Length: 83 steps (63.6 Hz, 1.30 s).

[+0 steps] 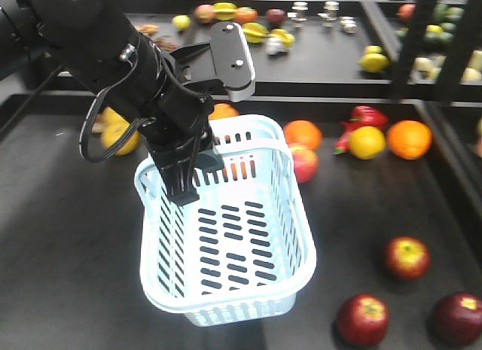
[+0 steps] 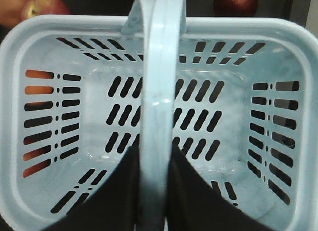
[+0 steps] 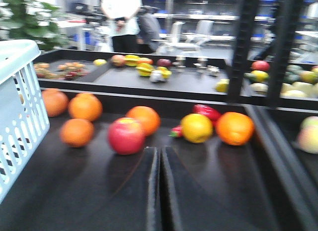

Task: Pick three apples into basket with both arms
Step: 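Drive up to the table with red apples, holding the basket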

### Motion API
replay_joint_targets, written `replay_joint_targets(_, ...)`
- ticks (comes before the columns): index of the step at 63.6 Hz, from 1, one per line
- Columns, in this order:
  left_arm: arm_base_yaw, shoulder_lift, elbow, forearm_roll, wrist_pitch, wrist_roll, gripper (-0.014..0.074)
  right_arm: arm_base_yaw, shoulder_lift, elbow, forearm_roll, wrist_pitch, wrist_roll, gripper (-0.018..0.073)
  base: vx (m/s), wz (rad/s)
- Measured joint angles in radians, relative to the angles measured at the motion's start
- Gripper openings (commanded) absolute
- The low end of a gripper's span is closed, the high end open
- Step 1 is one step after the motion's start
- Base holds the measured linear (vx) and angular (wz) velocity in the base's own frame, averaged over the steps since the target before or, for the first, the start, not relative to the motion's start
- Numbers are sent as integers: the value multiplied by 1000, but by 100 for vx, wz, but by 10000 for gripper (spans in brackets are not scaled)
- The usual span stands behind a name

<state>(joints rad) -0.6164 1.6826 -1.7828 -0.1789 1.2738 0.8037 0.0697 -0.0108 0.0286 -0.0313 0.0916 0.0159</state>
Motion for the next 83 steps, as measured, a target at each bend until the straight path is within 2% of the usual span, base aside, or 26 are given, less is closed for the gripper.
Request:
replay_joint_targets(19,0,0,0,-6,0,0,-6,0,0,0,0,0,0,-9,9,-30)
replay_joint_targets(83,0,0,0,-6,2,0,-6,0,0,0,0,0,0,-9,1,-1)
